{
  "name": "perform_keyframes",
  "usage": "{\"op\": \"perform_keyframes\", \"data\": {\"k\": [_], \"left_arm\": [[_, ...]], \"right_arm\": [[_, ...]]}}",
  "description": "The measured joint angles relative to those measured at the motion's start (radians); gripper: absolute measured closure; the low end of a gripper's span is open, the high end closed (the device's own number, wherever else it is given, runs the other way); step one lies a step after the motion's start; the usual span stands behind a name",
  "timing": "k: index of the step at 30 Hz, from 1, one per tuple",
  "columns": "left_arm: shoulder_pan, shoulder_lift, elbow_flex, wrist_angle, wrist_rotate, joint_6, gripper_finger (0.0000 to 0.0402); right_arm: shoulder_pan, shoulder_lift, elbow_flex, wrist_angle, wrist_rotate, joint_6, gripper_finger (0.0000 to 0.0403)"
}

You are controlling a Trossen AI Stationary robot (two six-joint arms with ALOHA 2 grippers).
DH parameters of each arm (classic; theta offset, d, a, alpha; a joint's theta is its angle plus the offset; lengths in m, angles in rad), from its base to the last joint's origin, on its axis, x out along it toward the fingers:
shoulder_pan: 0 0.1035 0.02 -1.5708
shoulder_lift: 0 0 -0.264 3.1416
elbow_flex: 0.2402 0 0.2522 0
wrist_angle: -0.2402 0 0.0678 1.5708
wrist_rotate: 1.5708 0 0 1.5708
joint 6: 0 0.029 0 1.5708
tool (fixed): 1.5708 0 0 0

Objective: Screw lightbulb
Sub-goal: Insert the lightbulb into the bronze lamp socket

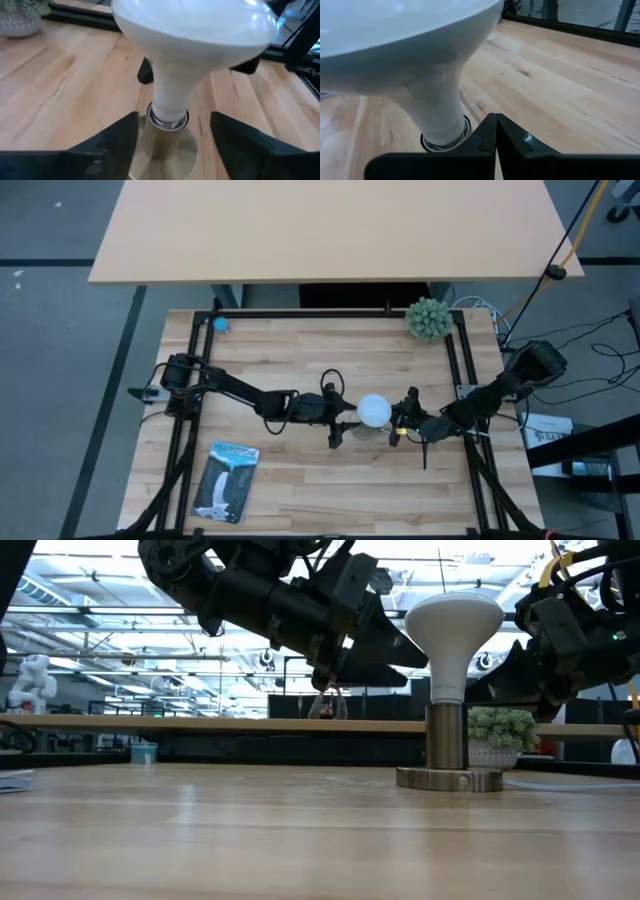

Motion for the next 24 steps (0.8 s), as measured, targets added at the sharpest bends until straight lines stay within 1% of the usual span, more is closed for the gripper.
{"op": "perform_keyframes", "data": {"k": [10,14,16,21,24], "left_arm": [[0.007,0.0,0.0,0.007,0.0,0.0,0.0323],[0.003,0.0,0.0,0.008,0.049,0.001,0.0383],[-0.001,0.0,0.0,0.007,0.06,0.007,0.0396],[-0.007,0.0,0.0,0.011,0.072,0.003,0.04],[-0.012,0.012,0.001,0.039,0.082,0.003,0.04]], "right_arm": [[-0.006,0.0,0.0,0.0,0.004,-0.004,0.0403],[-0.023,0.0,0.0,0.0,0.005,-0.006,0.0403],[-0.031,0.0,0.0,0.0,0.003,-0.006,0.0403],[-0.033,0.0,0.0,0.003,0.001,-0.006,0.0403],[-0.033,0.0,0.0,0.032,-0.022,-0.047,0.0403]]}}
